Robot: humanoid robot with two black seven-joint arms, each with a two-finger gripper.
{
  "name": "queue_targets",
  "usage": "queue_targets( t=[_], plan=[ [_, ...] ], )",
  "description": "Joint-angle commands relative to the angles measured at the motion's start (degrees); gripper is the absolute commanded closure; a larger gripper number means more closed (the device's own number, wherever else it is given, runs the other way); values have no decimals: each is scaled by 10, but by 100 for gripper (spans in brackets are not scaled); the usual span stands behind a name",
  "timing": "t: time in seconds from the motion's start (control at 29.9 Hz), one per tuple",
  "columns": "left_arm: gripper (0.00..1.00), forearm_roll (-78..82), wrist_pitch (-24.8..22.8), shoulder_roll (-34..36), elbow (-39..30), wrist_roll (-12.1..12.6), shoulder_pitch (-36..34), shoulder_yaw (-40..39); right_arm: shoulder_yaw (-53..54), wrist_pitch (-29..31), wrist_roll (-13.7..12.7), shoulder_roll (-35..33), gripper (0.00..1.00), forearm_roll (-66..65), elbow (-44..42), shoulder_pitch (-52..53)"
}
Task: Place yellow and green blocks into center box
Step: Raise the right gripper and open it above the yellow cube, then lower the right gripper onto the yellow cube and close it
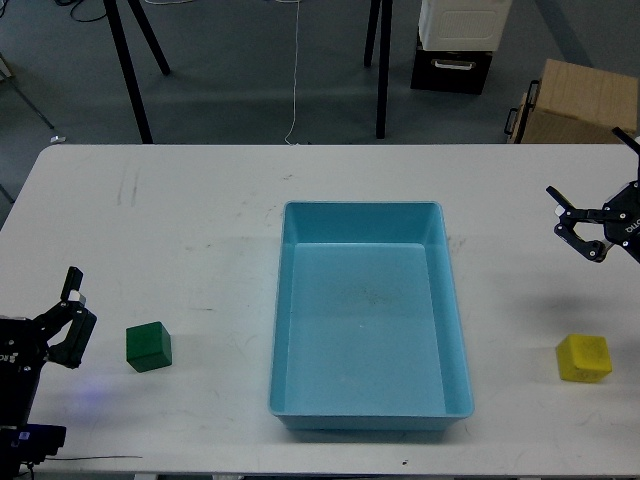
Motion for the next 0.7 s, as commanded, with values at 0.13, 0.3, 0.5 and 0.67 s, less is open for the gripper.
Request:
queue_targets(
  t=[0.13,0.3,0.5,0.67],
  plan=[
    [0,0,0,-1,1,0,-5,2,-399,-18,-128,-51,0,-207,1,365],
    [0,0,0,-3,2,0,-20,2,-672,-11,-161,6,0,-302,-11,596],
    [0,0,0,-4,3,0,-32,2,-871,55,-180,23,0,-440,29,685],
    [0,0,0,-4,3,0,-33,2,-886,52,-180,20,0,-494,30,607]
  ],
)
